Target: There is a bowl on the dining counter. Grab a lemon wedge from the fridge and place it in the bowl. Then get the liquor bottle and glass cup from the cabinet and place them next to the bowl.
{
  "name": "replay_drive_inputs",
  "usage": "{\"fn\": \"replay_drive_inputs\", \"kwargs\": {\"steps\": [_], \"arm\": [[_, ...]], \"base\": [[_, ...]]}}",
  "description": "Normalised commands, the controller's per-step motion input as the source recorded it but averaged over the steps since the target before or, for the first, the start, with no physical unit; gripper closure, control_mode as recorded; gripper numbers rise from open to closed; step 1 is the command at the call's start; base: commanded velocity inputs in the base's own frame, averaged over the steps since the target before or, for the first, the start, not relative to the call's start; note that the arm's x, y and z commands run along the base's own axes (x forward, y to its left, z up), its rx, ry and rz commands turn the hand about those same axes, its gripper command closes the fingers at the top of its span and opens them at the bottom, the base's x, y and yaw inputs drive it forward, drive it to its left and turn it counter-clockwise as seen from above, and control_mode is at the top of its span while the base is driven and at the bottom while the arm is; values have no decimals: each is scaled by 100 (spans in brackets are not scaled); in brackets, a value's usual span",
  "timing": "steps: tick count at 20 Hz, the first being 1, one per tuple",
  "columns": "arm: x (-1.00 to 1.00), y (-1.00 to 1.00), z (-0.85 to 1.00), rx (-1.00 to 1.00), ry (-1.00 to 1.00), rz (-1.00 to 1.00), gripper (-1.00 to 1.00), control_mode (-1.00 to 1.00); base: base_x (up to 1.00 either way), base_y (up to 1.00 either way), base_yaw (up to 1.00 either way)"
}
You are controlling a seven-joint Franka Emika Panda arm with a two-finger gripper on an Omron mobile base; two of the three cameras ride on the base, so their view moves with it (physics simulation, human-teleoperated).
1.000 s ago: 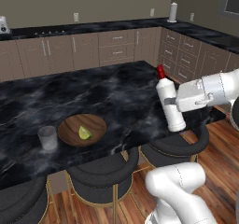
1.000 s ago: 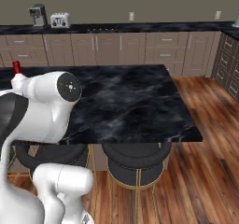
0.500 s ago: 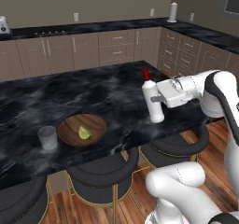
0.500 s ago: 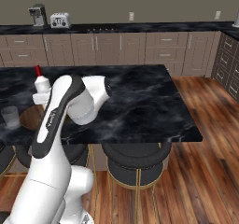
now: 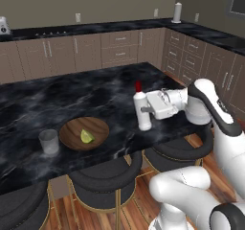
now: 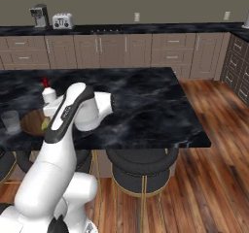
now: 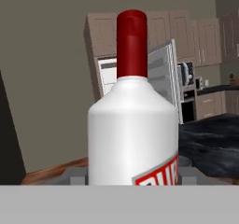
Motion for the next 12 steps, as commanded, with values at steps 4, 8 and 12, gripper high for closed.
{"fn": "replay_drive_inputs", "kwargs": {"steps": [4,8,12], "arm": [[31,8,-36,2,-11,-9,100,-100],[36,0,-40,2,-6,-6,100,-100],[36,0,-40,4,-1,-3,100,-100]], "base": [[0,0,0],[0,0,0],[0,0,0]]}}
